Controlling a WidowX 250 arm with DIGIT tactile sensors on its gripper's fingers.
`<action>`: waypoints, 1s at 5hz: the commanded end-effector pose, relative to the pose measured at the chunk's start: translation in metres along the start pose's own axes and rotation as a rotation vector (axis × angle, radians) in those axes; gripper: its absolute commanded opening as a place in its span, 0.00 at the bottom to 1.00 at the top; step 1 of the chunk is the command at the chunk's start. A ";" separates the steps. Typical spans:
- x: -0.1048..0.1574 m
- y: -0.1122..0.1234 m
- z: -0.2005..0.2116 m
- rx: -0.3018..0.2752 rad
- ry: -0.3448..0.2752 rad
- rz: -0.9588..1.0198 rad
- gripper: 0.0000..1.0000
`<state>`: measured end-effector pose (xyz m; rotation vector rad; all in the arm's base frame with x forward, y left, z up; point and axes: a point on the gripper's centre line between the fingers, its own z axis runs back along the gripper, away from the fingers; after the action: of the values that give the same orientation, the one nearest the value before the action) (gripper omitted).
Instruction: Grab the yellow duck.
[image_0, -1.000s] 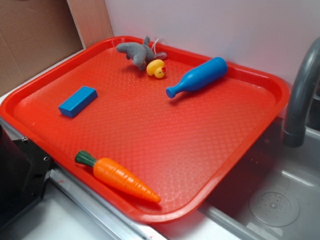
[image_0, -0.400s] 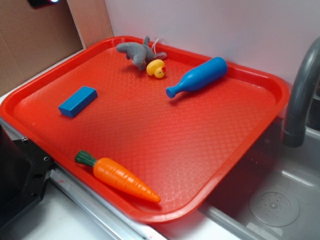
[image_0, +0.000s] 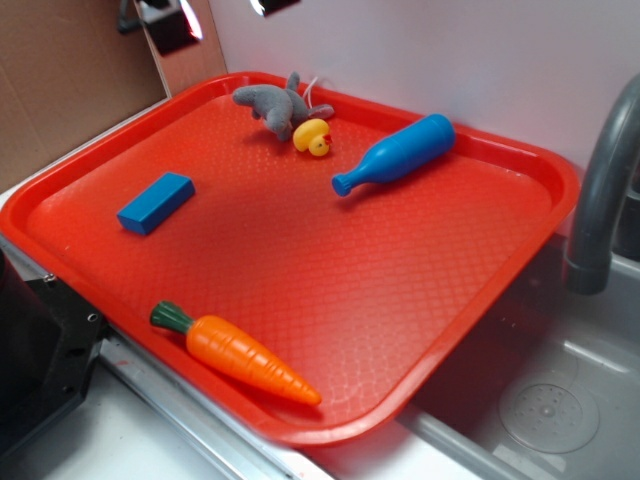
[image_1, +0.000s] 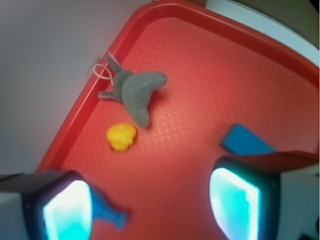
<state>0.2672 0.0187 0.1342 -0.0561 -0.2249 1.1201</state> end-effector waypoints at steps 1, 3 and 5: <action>0.016 -0.026 -0.041 0.029 -0.072 0.047 1.00; 0.026 -0.027 -0.081 0.114 -0.099 0.050 1.00; 0.024 -0.021 -0.102 0.154 -0.109 0.043 0.94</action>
<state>0.3151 0.0269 0.0270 0.1631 -0.1911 1.1680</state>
